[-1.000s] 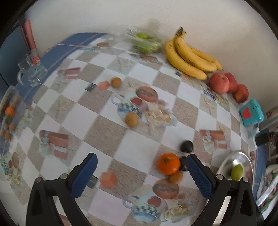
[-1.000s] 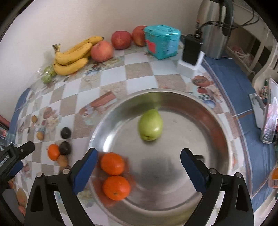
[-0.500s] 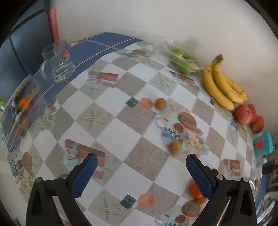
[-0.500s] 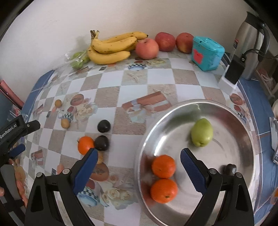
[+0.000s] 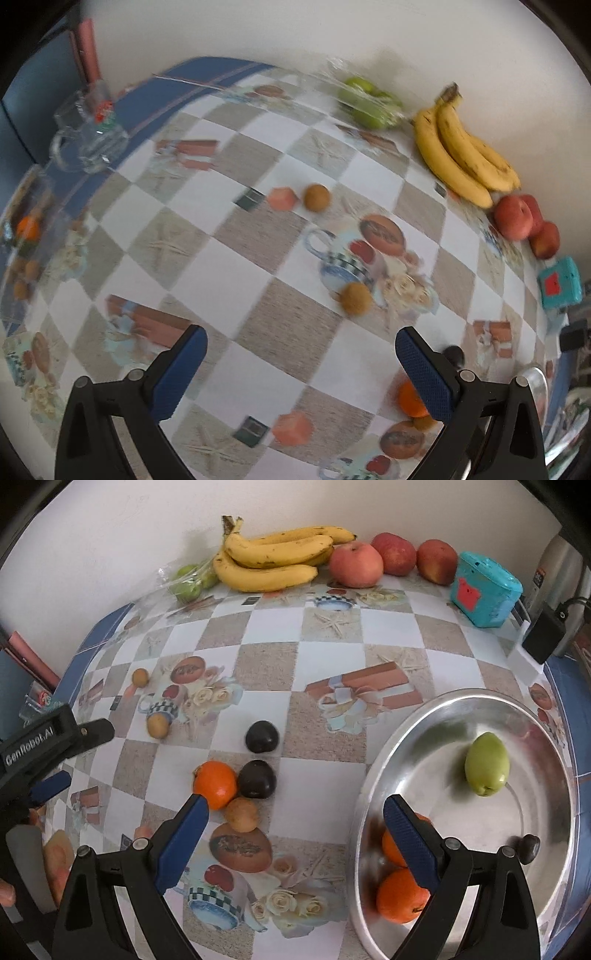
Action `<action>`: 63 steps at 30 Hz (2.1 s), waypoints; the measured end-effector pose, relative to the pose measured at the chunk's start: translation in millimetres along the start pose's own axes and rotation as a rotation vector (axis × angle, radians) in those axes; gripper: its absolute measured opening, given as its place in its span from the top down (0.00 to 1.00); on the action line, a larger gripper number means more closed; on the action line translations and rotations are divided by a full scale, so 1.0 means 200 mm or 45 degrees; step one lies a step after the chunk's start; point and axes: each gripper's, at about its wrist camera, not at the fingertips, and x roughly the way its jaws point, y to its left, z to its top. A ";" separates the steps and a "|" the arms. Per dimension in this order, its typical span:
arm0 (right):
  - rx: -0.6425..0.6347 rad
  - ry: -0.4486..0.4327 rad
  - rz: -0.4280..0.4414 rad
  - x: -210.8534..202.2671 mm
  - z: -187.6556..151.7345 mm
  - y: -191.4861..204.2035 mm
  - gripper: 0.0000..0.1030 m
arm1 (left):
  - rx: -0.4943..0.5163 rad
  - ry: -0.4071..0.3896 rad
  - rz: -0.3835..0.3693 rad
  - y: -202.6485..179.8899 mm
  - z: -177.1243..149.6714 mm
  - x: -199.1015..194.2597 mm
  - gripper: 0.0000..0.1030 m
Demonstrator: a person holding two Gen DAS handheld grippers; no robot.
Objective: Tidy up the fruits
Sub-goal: 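Grasp an orange with the left gripper while the right gripper grasps a small brown fruit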
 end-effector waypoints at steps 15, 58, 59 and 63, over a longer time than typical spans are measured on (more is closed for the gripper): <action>0.180 -0.038 -0.119 -0.09 0.03 -0.26 0.07 | 0.177 0.196 -0.250 -0.27 -0.14 0.12 0.26; 0.117 -0.049 0.058 -0.09 0.03 -0.12 0.07 | -0.067 0.160 -0.277 -0.01 -0.04 0.09 0.63; 0.103 -0.057 0.079 -0.10 0.03 -0.10 0.07 | -0.077 0.155 -0.272 0.01 -0.04 0.09 0.63; 0.042 -0.060 0.138 -0.09 0.02 0.00 0.13 | -0.102 0.140 -0.260 0.04 -0.02 0.08 0.63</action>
